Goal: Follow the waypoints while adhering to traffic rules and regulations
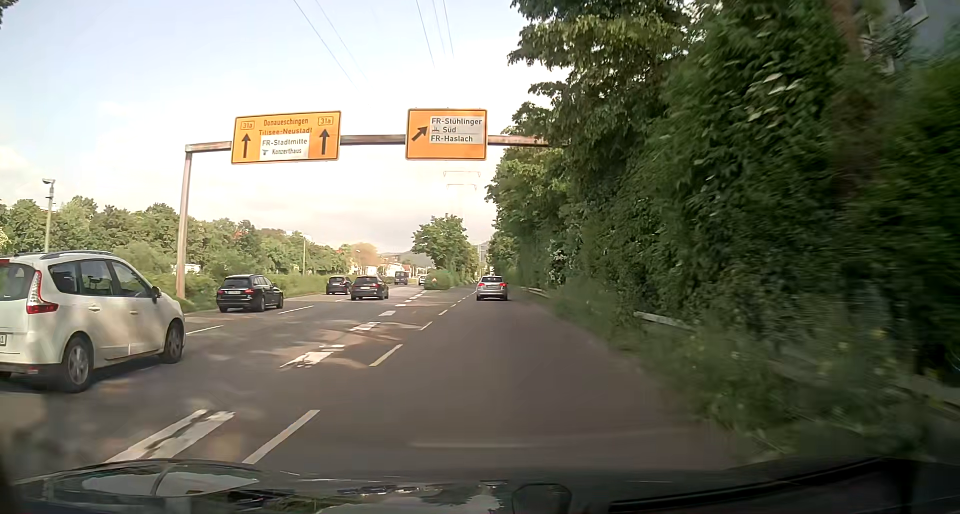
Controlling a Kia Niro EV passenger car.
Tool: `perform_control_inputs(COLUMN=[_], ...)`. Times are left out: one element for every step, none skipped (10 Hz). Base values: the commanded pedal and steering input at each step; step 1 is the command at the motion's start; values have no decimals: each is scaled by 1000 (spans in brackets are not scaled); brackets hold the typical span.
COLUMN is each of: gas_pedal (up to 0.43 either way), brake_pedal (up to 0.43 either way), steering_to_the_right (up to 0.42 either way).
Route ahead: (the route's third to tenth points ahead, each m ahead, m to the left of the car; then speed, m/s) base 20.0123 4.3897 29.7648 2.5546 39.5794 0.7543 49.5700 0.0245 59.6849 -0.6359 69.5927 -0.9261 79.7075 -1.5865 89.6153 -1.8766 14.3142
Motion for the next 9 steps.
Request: perform_control_inputs(gas_pedal=[189,189,177,177,169,157,150,150,150], brake_pedal=[0,0,0,0,0,0,0,0,0], steering_to_the_right=[0,0,0,0,0,0,0,0,0])
